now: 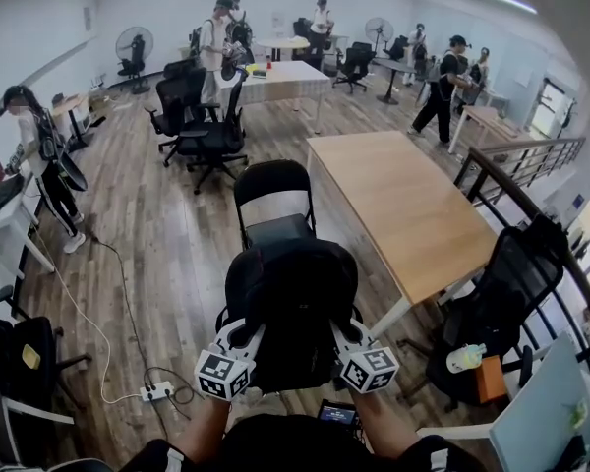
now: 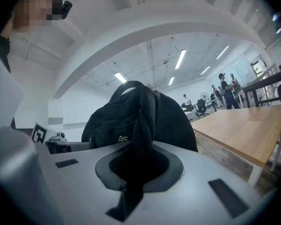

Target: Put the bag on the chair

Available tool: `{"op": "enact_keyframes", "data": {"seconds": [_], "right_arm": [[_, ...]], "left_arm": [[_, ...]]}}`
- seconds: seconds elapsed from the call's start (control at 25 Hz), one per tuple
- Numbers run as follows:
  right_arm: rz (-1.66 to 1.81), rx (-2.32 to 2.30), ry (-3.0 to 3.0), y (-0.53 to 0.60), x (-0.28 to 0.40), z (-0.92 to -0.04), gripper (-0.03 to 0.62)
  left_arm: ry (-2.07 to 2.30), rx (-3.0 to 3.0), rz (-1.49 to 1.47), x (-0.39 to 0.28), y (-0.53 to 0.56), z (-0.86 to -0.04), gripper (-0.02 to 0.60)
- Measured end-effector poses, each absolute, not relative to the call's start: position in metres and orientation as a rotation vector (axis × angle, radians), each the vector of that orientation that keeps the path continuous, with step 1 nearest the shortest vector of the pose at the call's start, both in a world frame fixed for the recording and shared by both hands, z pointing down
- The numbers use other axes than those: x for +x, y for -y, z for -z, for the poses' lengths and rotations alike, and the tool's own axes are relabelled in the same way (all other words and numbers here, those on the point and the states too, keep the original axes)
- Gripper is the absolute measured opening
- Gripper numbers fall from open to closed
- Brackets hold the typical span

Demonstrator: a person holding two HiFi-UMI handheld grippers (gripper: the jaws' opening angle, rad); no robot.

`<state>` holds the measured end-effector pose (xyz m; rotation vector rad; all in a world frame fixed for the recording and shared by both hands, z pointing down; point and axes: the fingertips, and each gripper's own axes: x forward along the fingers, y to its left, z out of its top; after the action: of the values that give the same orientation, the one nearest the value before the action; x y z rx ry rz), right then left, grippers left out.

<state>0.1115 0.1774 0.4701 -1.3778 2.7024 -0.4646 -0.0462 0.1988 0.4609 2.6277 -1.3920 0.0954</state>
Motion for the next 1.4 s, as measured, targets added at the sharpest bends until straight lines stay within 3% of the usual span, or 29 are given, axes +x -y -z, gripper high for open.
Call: {"op": "enact_keyframes", "data": {"seconds": [1.4], "right_arm": [[0.533,-1.294,-2.712,0.213,0.077,-0.478,0.028]], "left_arm": [[1.421,2.568,-0.087,-0.082,0.185,-0.466,0.048]]}}
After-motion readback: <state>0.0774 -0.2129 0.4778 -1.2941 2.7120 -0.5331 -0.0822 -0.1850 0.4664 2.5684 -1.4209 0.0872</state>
